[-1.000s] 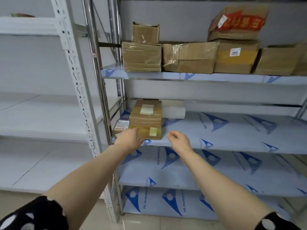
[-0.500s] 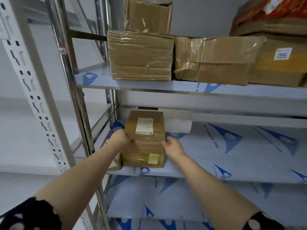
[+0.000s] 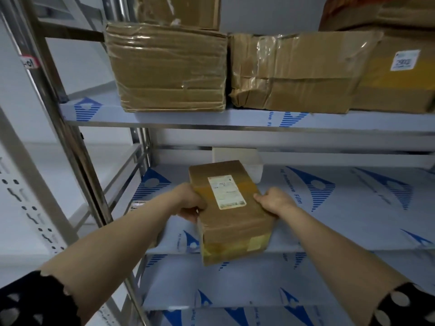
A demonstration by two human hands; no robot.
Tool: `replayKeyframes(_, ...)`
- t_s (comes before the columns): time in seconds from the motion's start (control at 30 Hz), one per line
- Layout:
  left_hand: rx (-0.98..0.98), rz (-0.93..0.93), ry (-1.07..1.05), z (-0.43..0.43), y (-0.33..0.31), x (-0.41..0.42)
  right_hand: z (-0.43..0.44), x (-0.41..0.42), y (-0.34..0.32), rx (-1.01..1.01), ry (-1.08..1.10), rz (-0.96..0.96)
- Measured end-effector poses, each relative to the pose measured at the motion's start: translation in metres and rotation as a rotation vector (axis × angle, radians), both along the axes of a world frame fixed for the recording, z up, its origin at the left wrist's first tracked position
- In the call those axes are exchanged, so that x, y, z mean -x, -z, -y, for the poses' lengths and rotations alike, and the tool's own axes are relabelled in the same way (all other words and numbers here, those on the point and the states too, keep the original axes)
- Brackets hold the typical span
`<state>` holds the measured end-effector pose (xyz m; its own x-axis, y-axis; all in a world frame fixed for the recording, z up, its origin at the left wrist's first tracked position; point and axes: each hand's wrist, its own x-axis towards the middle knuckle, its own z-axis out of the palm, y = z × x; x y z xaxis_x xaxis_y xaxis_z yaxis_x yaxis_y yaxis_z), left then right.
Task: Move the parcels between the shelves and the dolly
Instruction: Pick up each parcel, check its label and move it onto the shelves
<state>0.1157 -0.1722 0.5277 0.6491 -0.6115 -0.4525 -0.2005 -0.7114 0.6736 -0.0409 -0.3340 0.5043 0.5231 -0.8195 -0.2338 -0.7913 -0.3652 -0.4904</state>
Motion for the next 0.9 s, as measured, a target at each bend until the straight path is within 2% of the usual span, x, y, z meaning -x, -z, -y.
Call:
replayKeyframes(0.07,-0.037,0.005,0.009,0.007,-0.001,-0.001,0.005,0.005,-0.004,-0.011,-0.021,-0.086)
replayKeyframes(0.13,-0.014,0.02,-0.025,0.012,0.0,-0.007,0.006,0.003,-0.007,-0.025,-0.03,-0.084)
replayKeyframes(0.3,0.085,0.109,-0.104,0.025,0.003,-0.019,0.001,-0.016,-0.005,-0.131,0.031,0.179)
replayKeyframes(0.47,0.138,0.075,-0.144,0.025,0.01,-0.015,-0.001,-0.015,-0.002,-0.105,0.084,0.244)
replayKeyframes(0.67,0.162,0.091,-0.168,-0.001,0.011,0.023,-0.025,0.031,-0.005,-0.082,0.054,0.19)
replayKeyframes(0.9,0.222,0.052,-0.258,-0.064,0.009,0.108,-0.066,0.11,-0.006,-0.154,-0.026,0.236)
